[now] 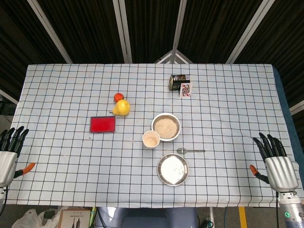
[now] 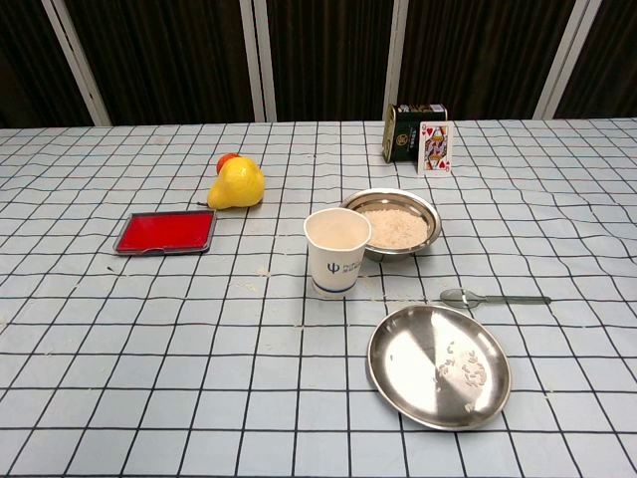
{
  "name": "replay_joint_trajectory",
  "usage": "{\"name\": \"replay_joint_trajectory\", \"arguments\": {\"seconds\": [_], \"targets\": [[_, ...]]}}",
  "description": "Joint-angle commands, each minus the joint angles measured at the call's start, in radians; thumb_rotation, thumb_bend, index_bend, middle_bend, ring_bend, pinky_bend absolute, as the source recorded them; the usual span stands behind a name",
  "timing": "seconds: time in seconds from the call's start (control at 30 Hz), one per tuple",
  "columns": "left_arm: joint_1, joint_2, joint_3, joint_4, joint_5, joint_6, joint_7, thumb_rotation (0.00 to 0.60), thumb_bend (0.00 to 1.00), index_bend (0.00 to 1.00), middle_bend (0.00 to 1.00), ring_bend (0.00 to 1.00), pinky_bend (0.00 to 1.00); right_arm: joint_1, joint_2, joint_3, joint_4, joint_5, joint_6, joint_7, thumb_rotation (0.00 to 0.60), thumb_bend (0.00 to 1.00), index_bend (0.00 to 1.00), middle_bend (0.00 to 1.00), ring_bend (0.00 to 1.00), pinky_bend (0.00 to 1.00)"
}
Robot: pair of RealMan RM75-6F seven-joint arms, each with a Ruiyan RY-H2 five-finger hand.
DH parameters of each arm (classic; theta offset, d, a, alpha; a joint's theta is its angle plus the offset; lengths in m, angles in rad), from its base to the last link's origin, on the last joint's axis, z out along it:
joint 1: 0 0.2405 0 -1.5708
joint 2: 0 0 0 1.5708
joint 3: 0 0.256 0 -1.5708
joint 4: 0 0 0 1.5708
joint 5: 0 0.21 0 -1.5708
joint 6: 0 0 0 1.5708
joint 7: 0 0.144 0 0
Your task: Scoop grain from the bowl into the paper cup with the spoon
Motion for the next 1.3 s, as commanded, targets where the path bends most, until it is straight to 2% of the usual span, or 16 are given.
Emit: {"name": "replay_joint_trajectory", "arguments": {"seconds": [0.03, 0.67, 0.7, 0.77, 0.8, 0.83, 0.87, 0.93, 1.03, 1.13, 1.3], "targets": [[-0.002, 0.007, 0.003, -0.009, -0.007, -0.006, 0.005, 0.6, 0.0, 0.0, 0.0, 0.0, 0.0, 0.001, 0.002, -0.002, -0.005, 0.005, -0.004, -0.004, 0.6, 0.33, 0.0, 0.0, 0.0, 0.02], [0.009, 0.032, 0.009, -0.04, -0.023, -0.013, -0.029, 0.6, 0.0, 0.0, 0.0, 0.0, 0.0, 0.006, 0.01, -0.003, -0.052, 0.037, -0.04, -0.01, 0.6, 0.33, 0.0, 0.0, 0.01, 0.03], [0.01, 0.034, 0.008, -0.042, -0.024, -0.012, -0.033, 0.6, 0.0, 0.0, 0.0, 0.0, 0.0, 0.011, 0.008, 0.0, -0.053, 0.038, -0.046, -0.011, 0.6, 0.33, 0.0, 0.03, 0.05, 0.08], [0.011, 0.035, 0.007, -0.043, -0.027, -0.009, -0.039, 0.6, 0.0, 0.0, 0.0, 0.0, 0.0, 0.024, 0.002, 0.01, -0.056, 0.044, -0.057, -0.02, 0.6, 0.33, 0.0, 0.19, 0.26, 0.31], [0.013, 0.036, 0.008, -0.042, -0.028, -0.01, -0.04, 0.6, 0.0, 0.0, 0.0, 0.0, 0.0, 0.031, -0.003, 0.017, -0.06, 0.05, -0.065, -0.026, 0.6, 0.33, 0.02, 0.34, 0.44, 0.5], [0.014, 0.038, 0.009, -0.043, -0.031, -0.01, -0.041, 0.6, 0.0, 0.0, 0.0, 0.0, 0.0, 0.04, -0.008, 0.025, -0.065, 0.057, -0.074, -0.033, 0.6, 0.33, 0.07, 0.5, 0.61, 0.65], [0.016, 0.04, 0.009, -0.045, -0.032, -0.009, -0.044, 0.6, 0.0, 0.0, 0.0, 0.0, 0.0, 0.053, -0.015, 0.033, -0.069, 0.064, -0.09, -0.041, 0.6, 0.33, 0.12, 0.6, 0.7, 0.72], [0.019, 0.042, 0.009, -0.046, -0.032, -0.005, -0.046, 0.6, 0.0, 0.0, 0.0, 0.0, 0.0, 0.082, -0.026, 0.043, -0.074, 0.087, -0.138, -0.064, 0.6, 0.33, 0.32, 0.79, 0.89, 0.85], [0.02, 0.042, 0.009, -0.045, -0.031, -0.003, -0.045, 0.6, 0.0, 0.0, 0.0, 0.0, 0.0, 0.13, -0.052, 0.062, -0.076, 0.135, -0.22, -0.128, 0.6, 0.33, 0.49, 0.91, 0.99, 0.92], [0.019, 0.041, 0.009, -0.045, -0.032, -0.006, -0.041, 0.6, 0.0, 0.0, 0.0, 0.0, 0.0, 0.176, -0.095, 0.081, -0.072, 0.186, -0.289, -0.196, 0.6, 0.33, 0.54, 0.93, 1.0, 0.92], [0.018, 0.042, 0.009, -0.048, -0.034, -0.012, -0.038, 0.6, 0.0, 0.0, 0.0, 0.0, 0.0, 0.234, -0.184, 0.103, -0.034, 0.269, -0.363, -0.302, 0.6, 0.33, 0.57, 0.94, 1.0, 0.92]]}}
